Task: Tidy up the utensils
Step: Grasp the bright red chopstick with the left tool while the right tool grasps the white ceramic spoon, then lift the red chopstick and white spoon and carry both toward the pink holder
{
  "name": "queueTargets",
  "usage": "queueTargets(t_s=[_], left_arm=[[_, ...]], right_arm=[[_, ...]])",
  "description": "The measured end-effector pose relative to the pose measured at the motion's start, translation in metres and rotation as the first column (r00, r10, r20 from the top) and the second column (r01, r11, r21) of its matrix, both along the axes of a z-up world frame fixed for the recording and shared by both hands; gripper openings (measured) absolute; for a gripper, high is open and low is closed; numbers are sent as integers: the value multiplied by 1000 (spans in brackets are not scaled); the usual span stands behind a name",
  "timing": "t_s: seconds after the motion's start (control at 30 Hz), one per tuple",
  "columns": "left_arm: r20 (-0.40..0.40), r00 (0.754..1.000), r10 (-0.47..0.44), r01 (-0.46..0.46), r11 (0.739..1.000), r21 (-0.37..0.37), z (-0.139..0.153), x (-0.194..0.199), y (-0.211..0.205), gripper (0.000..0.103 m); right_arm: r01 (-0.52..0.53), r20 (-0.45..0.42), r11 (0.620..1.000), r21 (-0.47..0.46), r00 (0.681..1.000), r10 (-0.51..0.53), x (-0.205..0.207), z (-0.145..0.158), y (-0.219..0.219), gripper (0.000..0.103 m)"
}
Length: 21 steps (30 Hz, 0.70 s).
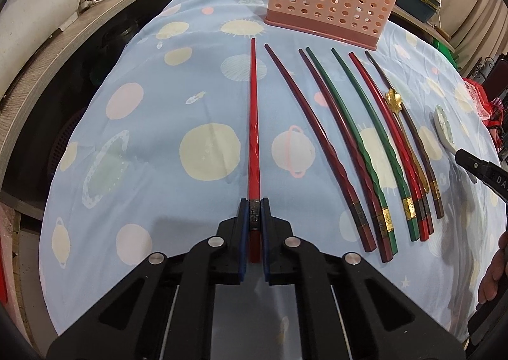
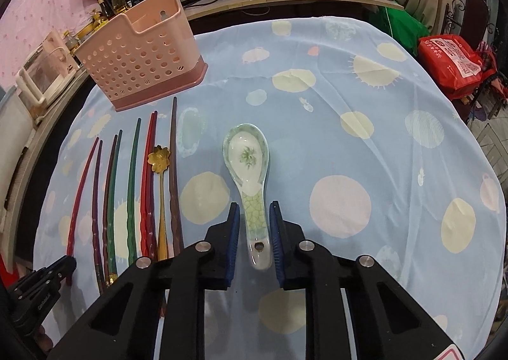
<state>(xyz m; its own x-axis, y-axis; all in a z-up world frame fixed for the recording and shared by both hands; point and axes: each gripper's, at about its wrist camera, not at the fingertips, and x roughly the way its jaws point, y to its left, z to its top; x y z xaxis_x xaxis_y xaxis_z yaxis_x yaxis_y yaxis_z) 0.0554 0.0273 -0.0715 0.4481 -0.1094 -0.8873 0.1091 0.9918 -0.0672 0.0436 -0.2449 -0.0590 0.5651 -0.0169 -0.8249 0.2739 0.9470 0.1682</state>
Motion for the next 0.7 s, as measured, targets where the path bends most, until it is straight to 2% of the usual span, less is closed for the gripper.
queueTargets(t_s=[0.3,0.7], left_arm=[[6,1000,-4,4,1000,-22,9,-5,2,7],[89,996,15,-9,998,-67,49,-27,15,7]], right_arm=[[-11,20,1000,-5,1000,11,-16,12,2,12],[-6,85,1000,12,996,5,-53,39,2,11]])
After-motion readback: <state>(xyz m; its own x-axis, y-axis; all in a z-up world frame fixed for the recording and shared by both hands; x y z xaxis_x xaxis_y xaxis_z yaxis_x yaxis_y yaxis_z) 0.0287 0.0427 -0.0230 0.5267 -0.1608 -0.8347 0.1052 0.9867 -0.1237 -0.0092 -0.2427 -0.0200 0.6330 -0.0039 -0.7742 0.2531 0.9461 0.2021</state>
